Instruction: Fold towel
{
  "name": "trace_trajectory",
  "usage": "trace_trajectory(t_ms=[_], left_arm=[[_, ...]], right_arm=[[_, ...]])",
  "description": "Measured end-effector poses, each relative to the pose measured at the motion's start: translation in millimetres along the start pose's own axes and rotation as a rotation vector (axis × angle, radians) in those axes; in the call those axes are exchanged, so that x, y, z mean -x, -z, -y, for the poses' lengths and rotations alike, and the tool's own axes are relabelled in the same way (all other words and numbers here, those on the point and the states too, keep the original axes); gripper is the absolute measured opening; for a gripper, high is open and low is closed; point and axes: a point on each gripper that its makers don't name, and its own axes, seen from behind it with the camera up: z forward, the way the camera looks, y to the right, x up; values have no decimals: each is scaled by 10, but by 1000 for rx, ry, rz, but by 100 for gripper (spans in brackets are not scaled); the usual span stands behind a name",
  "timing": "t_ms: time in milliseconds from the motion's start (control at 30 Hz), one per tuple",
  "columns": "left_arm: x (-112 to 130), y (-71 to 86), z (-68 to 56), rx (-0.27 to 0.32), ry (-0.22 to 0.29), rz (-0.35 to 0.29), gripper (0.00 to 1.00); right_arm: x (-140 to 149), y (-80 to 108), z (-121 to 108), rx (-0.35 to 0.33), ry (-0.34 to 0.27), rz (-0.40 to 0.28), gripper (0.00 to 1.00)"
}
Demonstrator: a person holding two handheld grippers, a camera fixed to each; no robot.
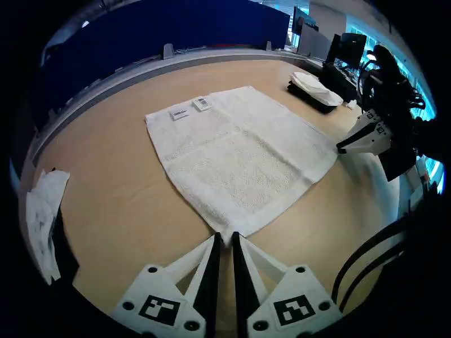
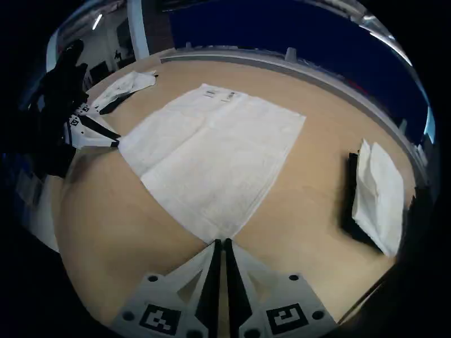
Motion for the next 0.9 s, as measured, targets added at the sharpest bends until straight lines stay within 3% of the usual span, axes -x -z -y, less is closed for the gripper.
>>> trace_trajectory(t_ms=[567, 900], left_arm=[[-77, 156, -30, 1, 25, -19, 15], [14, 315, -184, 10, 51, -15, 15]], right_arm=[[-178, 213, 49, -9, -4, -35, 5], [-132, 398, 182, -23, -2, -33, 4]])
